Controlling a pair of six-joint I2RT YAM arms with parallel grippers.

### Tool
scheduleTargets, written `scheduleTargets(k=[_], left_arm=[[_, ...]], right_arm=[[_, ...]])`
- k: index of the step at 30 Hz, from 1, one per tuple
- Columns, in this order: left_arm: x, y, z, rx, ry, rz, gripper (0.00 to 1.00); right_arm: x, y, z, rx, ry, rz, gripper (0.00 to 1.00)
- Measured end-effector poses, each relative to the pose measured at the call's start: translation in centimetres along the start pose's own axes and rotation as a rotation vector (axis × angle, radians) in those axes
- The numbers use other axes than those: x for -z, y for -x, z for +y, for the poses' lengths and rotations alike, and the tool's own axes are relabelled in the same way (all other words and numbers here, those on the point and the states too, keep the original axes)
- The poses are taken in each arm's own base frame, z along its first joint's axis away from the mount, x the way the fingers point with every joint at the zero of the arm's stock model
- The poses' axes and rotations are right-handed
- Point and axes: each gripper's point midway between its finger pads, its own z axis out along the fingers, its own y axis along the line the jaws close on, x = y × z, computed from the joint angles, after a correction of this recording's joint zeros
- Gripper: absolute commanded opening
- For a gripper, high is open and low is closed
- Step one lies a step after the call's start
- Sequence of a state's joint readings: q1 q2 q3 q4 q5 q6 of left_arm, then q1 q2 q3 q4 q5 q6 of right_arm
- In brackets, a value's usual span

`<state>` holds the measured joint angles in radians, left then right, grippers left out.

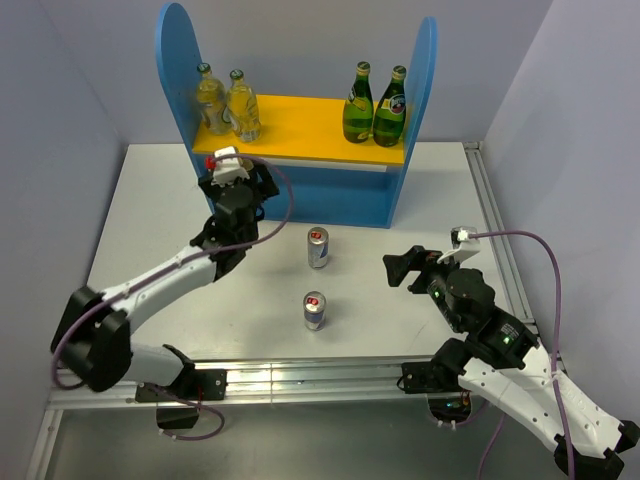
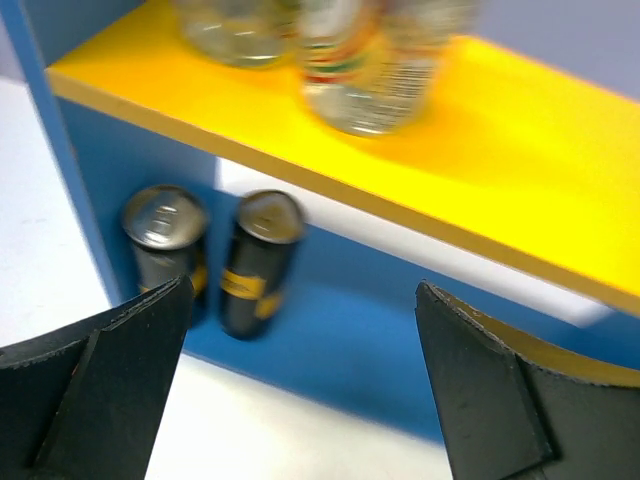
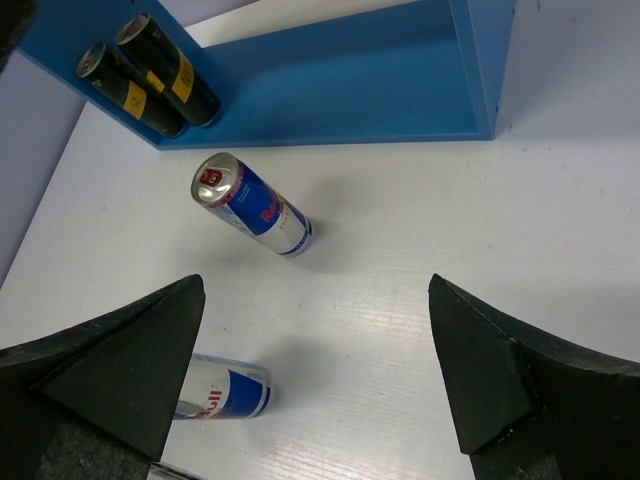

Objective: Place and organize the beverage onto the shelf

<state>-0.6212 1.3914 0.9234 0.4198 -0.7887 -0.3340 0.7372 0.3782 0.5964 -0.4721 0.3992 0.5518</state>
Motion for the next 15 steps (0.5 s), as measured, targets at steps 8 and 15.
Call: scheduleTargets(k=[8,15], left_arm=[[8.9,-0.9,-5.4,-0.004,-0.358,0.090,0.99],[11.3,-11.4,-5.3,-0.157,-0.524,0.310,0.99]], right_arm=[[0.0,0.0,0.0,0.000,0.000,0.001,1.00],[0.0,0.0,0.0,0.000,0.000,0.000,1.00]])
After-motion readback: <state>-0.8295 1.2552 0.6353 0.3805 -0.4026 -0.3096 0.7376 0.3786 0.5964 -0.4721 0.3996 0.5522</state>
